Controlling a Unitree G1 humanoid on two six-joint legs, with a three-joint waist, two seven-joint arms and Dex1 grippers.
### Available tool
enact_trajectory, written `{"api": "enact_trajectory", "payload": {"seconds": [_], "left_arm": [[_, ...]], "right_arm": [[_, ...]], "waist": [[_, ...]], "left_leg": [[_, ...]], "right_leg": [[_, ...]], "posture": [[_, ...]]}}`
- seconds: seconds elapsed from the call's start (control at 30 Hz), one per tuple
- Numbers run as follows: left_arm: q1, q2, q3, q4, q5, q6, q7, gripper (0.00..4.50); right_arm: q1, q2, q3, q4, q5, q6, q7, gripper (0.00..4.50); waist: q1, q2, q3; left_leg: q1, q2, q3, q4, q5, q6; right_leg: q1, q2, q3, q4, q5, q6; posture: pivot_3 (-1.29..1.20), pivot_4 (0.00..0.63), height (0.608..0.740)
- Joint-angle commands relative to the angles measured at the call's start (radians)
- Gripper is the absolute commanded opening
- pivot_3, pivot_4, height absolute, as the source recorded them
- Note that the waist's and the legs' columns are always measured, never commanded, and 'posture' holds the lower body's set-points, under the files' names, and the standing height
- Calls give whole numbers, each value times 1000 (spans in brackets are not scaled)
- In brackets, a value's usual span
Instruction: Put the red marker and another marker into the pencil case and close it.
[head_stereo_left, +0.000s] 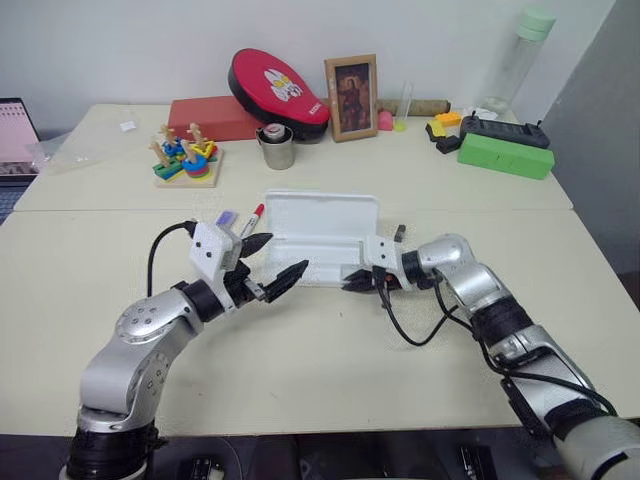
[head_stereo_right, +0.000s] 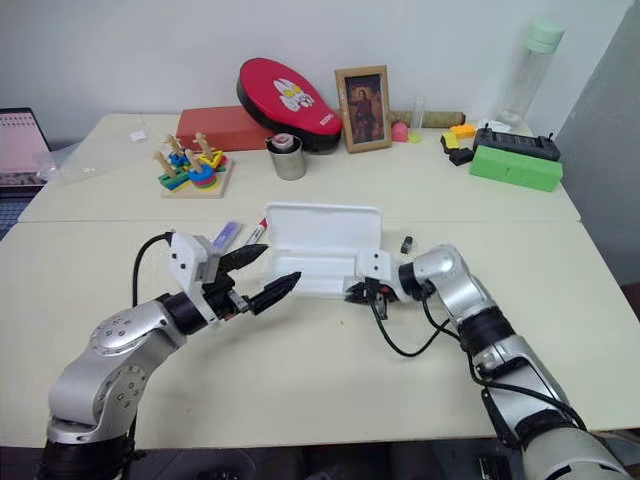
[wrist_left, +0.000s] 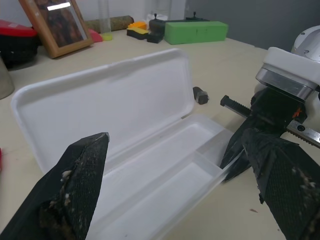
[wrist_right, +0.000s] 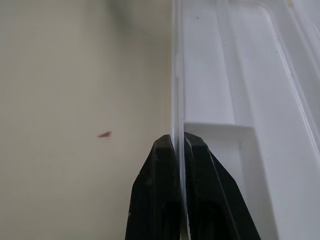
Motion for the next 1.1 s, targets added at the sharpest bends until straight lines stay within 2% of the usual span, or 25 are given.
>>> {"api": "enact_trajectory", "payload": {"seconds": [0.03, 0.3, 0.47, 0.63, 0.7, 0.83, 0.87, 0.97, 1.0, 1.1], "left_arm": [[34, 36, 54, -74, -56, 30, -8, 4500], [15, 40, 38, -75, -70, 44, 17, 4500], [8, 31, 54, -59, -77, 44, 38, 4500], [7, 33, 144, -18, -97, 43, 77, 4500], [1, 35, 182, 7, -101, 38, 93, 4500], [-25, 46, 213, 58, -71, 16, 120, 4500], [-37, 47, 213, 76, -62, 14, 130, 4500], [-72, 57, 184, 134, -1, -7, 154, 4500], [-81, 57, 178, 149, 15, -14, 158, 4500], [-145, 64, 120, 281, 94, -8, 190, 4500]], "right_arm": [[62, -29, 22, -178, 22, 84, 18, 55], [101, -21, 54, -241, 8, 158, -35, 55], [94, -25, 35, -272, 41, 182, -34, 1151], [70, -42, -40, -336, 136, 255, -20, 2372], [57, -46, -83, -374, 201, 310, -15, 2929], [2, -34, -195, -409, 324, 411, -50, 3570], [-14, -31, -217, -408, 342, 423, -67, 3855], [-44, -15, -253, -398, 356, 422, -130, 3994], [-50, -13, -255, -395, 357, 419, -145, 4366], [-84, 3, -279, -393, 376, 435, -192, 4439]], "waist": [[0, 0, 0], [0, 0, 0], [-1, 0, 0], [0, 0, 0], [0, 0, 0], [1, 0, 0], [1, 0, 0], [1, 0, 0], [1, 0, 0], [1, 0, 0]], "left_leg": [[0, 0, 0, 0, 0, 0], [0, 0, 0, 2, 0, 0], [0, 0, 0, 2, 0, 0], [0, 0, 0, 2, 0, 0], [0, 0, 0, 2, 0, 0], [0, 0, 0, 2, 0, 0], [0, 0, 0, 2, 0, 0], [0, 0, 0, 2, 0, 0], [0, 0, 0, 2, 0, 0], [0, 0, 0, 2, 0, 0]], "right_leg": [[0, 0, 0, 0, 0, 0], [0, 0, 0, 0, 0, 1], [0, 0, 0, 0, 0, 1], [0, 0, 0, 0, 0, 1], [0, 0, 0, 0, 0, 1], [0, 0, 0, 0, 0, 1], [0, 0, 0, 0, 0, 1], [0, 0, 0, 0, 0, 1], [0, 0, 0, 0, 0, 1], [0, 0, 0, -1, 0, 1]], "posture": [[0, 150, 740], [0, 150, 740], [0, 150, 740], [0, 150, 740], [0, 150, 740], [0, 150, 740], [0, 150, 740], [0, 150, 740], [0, 150, 740], [0, 150, 740]]}}
